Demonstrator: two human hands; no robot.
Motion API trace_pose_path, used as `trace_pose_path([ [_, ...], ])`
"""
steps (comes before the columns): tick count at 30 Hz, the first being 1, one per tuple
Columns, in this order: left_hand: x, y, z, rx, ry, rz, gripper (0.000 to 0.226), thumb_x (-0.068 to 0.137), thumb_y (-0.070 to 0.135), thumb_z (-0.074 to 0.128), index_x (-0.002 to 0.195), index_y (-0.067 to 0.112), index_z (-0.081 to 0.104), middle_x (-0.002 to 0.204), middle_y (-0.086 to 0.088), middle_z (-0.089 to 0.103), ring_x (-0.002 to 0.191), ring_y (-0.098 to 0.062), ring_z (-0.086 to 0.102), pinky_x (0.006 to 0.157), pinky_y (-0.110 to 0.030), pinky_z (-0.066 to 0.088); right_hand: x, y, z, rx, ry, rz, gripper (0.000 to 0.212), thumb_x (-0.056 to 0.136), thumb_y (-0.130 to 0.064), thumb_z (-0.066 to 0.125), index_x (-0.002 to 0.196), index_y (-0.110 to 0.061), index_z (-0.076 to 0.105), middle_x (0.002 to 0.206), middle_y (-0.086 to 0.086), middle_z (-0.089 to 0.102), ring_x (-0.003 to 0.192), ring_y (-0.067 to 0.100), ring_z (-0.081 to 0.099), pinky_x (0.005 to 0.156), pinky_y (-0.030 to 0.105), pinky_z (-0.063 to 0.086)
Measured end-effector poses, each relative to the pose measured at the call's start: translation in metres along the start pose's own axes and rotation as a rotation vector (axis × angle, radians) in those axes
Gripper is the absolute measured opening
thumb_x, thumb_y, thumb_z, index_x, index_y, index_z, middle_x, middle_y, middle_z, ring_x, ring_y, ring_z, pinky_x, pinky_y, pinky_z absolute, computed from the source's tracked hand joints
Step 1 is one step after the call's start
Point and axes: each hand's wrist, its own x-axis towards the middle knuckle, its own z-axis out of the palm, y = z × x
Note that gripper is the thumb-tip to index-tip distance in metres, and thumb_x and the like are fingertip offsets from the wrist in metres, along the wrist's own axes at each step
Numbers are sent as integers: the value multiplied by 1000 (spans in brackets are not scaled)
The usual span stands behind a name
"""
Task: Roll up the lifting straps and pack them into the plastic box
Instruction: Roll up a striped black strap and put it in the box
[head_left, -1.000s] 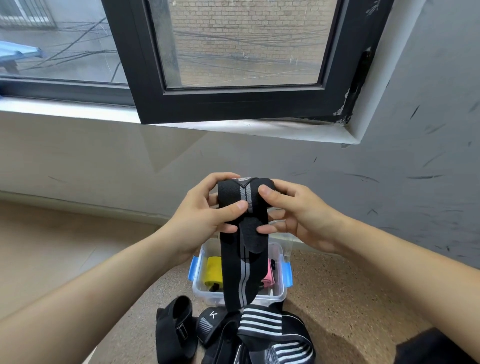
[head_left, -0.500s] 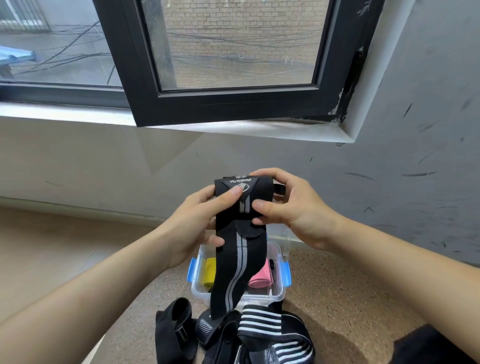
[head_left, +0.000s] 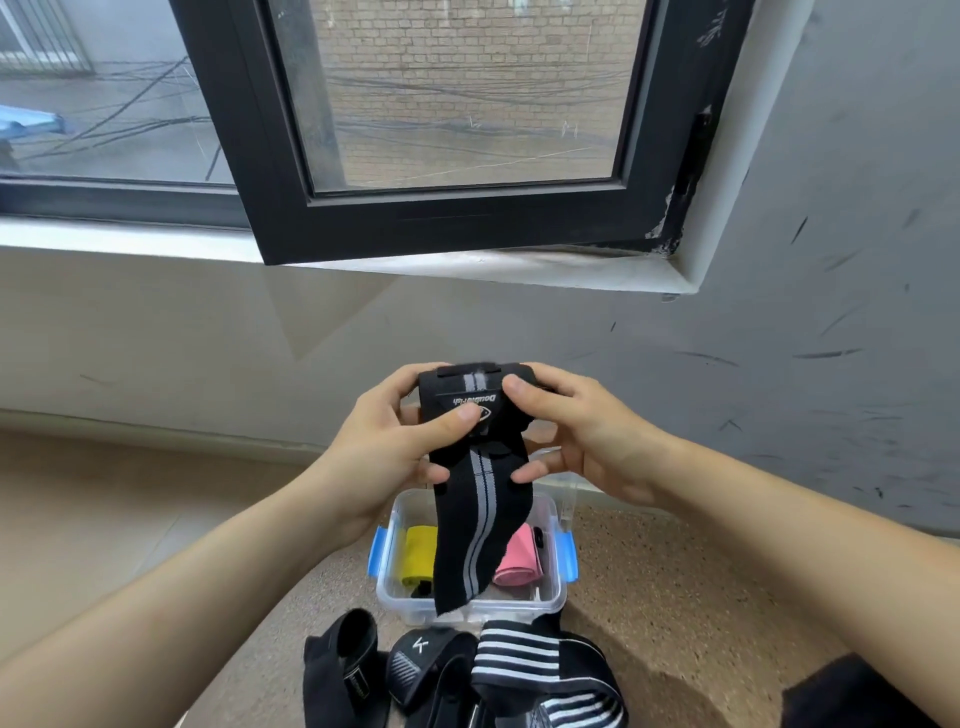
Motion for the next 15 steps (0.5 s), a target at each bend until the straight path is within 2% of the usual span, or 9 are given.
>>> trace_pose_path([
  [3, 2, -1, 2, 33, 10, 49, 42, 89, 14, 75, 127, 25, 63, 100, -3, 77, 86, -16, 74, 54, -21, 51, -1, -1, 1, -23, 19, 25, 38, 95, -49, 61, 122, -24, 69, 98, 1, 74, 92, 25, 75, 67, 33, 62],
  [6, 4, 0, 2, 64, -16, 62, 43, 90, 12, 74, 128, 28, 62, 102, -3, 77, 86, -15, 75, 55, -21, 52, 0, -1, 2, -9, 46, 26, 39, 92, -48, 65, 121, -23, 70, 100, 3, 73, 93, 27, 75, 63, 31, 61],
  [11, 4, 2, 2, 28, -43, 5, 48, 90, 16, 75, 132, 33, 59, 112, -3, 77, 91, -18, 77, 53, -22, 51, 2, -1, 0, 79, 74, 29, 31, 92, -35, 72, 119, -19, 71, 106, 5, 72, 93, 26, 75, 63, 28, 60],
  [15, 5, 3, 1, 23, -75, -67, 49, 86, 36, 74, 132, 37, 58, 117, 1, 76, 103, -27, 76, 62, -33, 53, 4, 0, -4, 111, 82, -16, 34, 91, -23, 75, 124, -17, 67, 112, 6, 72, 100, 30, 75, 73, 32, 59],
])
